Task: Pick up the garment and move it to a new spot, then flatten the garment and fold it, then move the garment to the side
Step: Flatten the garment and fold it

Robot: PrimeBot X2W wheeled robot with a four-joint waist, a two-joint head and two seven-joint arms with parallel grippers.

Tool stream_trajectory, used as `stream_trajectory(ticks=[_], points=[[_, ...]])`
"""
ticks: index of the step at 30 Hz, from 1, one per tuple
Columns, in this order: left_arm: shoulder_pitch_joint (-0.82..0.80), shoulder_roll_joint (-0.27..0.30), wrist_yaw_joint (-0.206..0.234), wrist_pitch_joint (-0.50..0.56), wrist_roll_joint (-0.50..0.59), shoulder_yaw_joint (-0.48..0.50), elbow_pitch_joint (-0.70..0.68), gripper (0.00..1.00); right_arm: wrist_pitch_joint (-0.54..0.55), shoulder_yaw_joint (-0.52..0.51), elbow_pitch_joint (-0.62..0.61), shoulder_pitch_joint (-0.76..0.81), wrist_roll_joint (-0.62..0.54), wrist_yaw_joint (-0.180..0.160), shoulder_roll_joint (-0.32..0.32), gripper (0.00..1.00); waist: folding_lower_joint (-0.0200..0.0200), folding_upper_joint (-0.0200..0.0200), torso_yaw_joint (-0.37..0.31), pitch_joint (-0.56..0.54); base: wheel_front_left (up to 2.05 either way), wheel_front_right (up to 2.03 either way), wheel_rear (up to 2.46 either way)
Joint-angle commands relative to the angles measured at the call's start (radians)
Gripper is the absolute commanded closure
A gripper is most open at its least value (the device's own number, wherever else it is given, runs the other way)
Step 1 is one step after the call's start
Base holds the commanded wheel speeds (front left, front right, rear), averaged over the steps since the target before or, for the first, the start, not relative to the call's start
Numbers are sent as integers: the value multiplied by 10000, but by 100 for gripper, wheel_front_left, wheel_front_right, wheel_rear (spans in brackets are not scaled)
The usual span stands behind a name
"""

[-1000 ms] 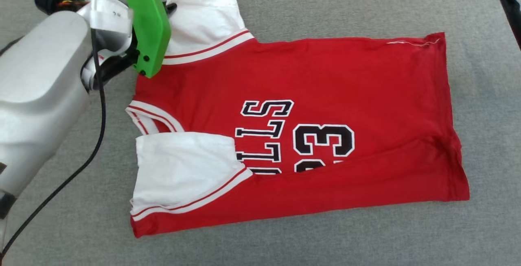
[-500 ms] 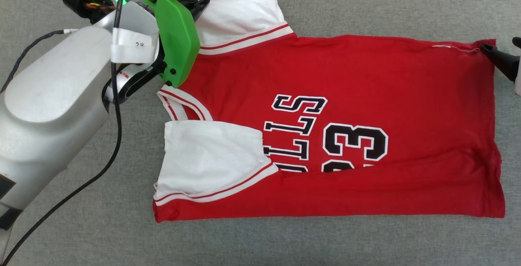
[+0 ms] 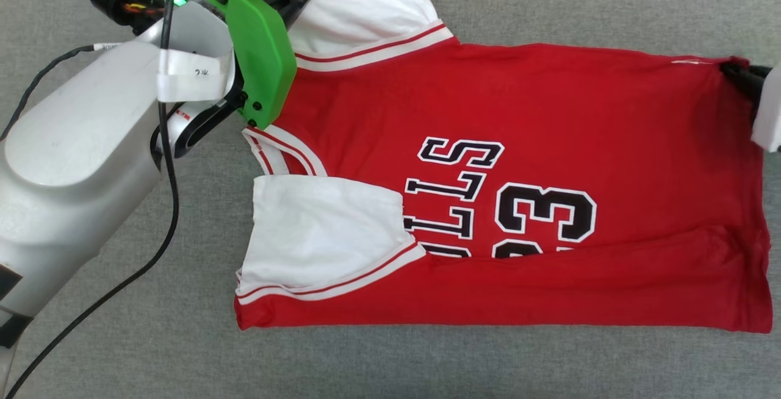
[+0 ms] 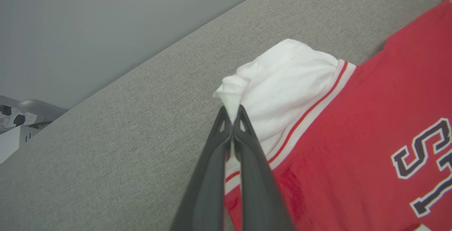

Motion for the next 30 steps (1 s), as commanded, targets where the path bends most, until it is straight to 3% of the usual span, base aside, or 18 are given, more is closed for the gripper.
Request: stream_trajectory(ticks=[1,7,12,22,30], points=[[271,62,62,-154,142,23,97,100,-305,201,116,345,103,8,130,100,0,0,-118,-362,0,0,0],[785,155,107,-552,54,-16,200,100,-1810,293,-325,688,95,8,-169,100,0,0,-179,-1274,0,0,0],[1625,607,373,-848,-15,-129,-327,100,-2760,458,-1055,1580,123,8,-476,100,0,0,-218,-1981,0,0,0],[3933,1280,1198,-1162,-494,-627,-1491,100,-3559,508,-1792,3747,149,8,-644,100,0,0,-132,-2911,0,0,0],[5718,1246,1661,-1643,-1040,-1031,-1619,100,-4129,-64,-2243,5717,360,8,-490,100,0,0,-10,-3221,0,0,0]])
